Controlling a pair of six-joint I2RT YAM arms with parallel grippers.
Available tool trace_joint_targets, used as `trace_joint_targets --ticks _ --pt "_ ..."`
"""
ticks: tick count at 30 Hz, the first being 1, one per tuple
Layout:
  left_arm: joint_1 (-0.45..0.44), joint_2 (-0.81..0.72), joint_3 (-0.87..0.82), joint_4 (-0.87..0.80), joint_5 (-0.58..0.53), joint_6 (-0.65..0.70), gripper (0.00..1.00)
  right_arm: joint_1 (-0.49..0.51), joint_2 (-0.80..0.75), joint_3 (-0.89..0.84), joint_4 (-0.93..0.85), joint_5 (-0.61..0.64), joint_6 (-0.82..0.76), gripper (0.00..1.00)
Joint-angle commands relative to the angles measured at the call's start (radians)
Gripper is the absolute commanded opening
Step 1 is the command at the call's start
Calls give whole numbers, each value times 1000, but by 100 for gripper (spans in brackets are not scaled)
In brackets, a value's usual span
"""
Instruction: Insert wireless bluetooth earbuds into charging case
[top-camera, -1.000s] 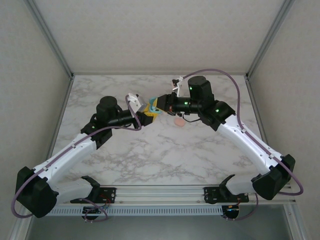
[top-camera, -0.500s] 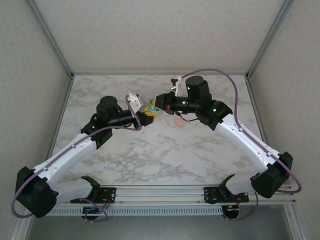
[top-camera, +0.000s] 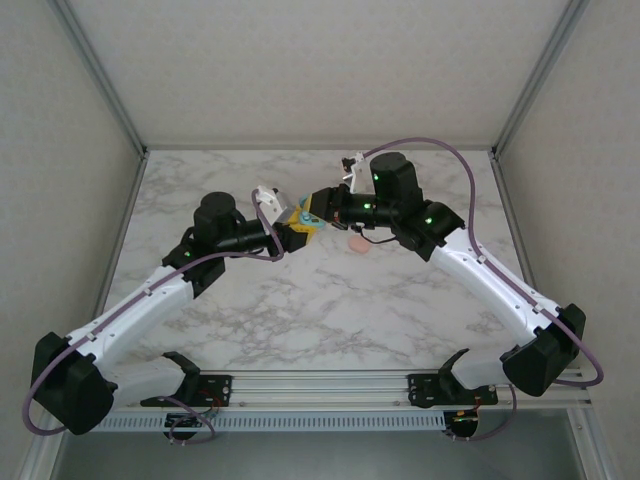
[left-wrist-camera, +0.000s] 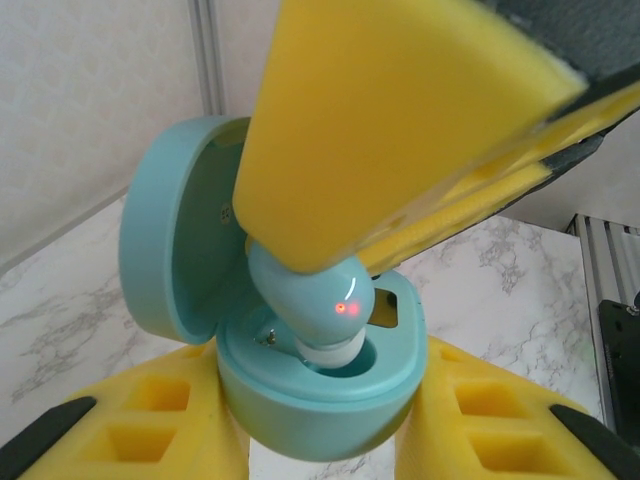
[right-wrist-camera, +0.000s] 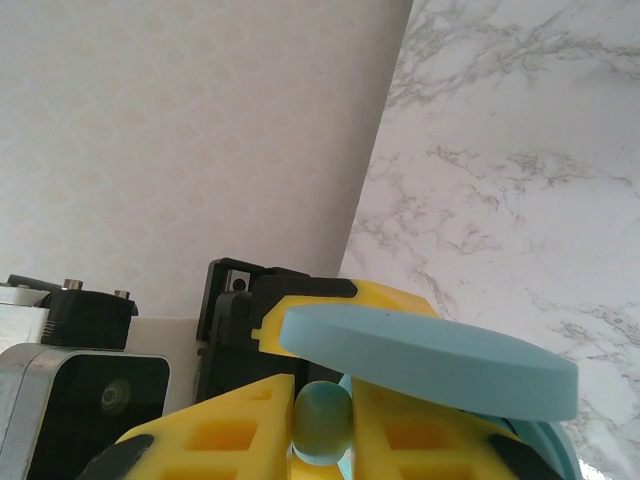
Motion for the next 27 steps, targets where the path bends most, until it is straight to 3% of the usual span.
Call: trace_joint_targets --ticks 1,8,27 --pt "-10 -3 34 74 -7 -18 22 12 2 10 -62 -2 -8 20" --pt "-9 -6 30 72 -19 -1 22 14 6 37 -127 5 -22 19" --pt "-12 -10 38 45 -12 21 22 19 24 119 -204 77 -52 33"
